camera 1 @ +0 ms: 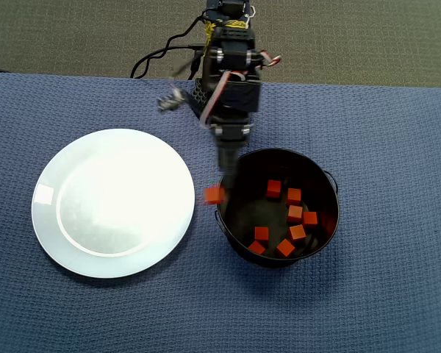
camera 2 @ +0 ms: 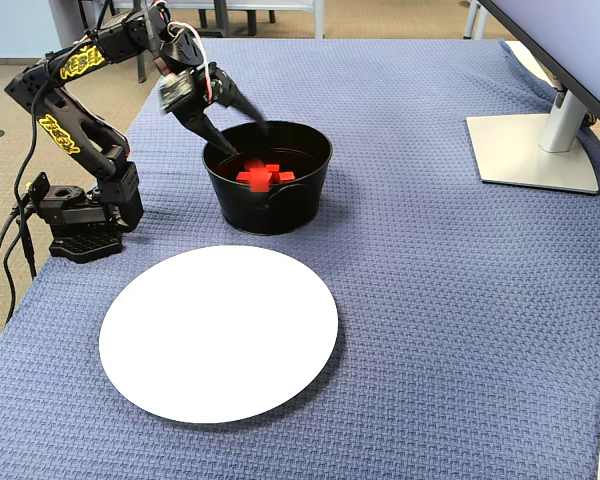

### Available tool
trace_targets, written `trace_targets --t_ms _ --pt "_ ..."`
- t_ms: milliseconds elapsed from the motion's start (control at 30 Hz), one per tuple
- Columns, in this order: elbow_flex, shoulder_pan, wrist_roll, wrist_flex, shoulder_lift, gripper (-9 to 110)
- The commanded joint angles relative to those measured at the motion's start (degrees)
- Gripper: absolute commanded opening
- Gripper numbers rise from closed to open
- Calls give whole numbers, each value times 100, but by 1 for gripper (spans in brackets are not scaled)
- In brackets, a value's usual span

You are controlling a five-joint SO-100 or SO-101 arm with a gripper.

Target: Pick up the red cubes from the white plate and place them in the black recipient

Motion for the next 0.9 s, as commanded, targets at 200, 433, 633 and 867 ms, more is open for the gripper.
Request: trace_targets --t_ms 200,433,633,867 --pt "369 1292 -835 44 756 41" --pt "-229 1802 -527 -220 -26 29" --pt "-1239 2760 -940 -246 -1828 29" --pt "-1740 3296 -1090 -624 -2962 29"
